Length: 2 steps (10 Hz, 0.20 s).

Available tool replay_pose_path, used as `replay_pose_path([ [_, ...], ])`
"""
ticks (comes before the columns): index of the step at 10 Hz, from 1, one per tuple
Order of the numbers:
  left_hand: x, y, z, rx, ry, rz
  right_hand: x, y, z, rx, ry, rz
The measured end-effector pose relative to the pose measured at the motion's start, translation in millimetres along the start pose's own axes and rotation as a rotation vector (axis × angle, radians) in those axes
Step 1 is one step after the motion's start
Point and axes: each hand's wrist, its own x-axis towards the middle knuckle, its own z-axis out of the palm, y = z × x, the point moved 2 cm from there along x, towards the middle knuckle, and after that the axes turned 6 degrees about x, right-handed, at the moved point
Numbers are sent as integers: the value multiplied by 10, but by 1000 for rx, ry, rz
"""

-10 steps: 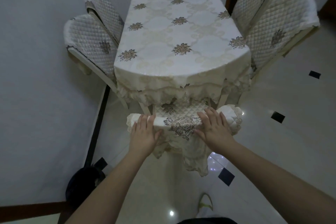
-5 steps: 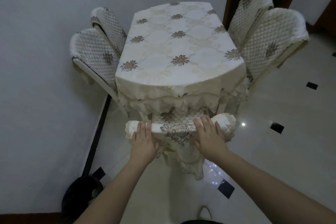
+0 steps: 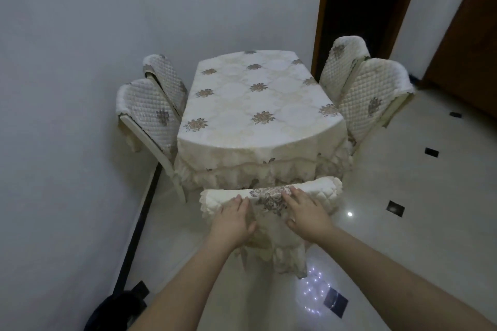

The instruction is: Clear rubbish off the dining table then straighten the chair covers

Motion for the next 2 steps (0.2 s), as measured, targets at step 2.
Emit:
replay_pose_path([
  [2,-384,-76,-160,69,105,9,-419,-256,-117,65,124,132],
])
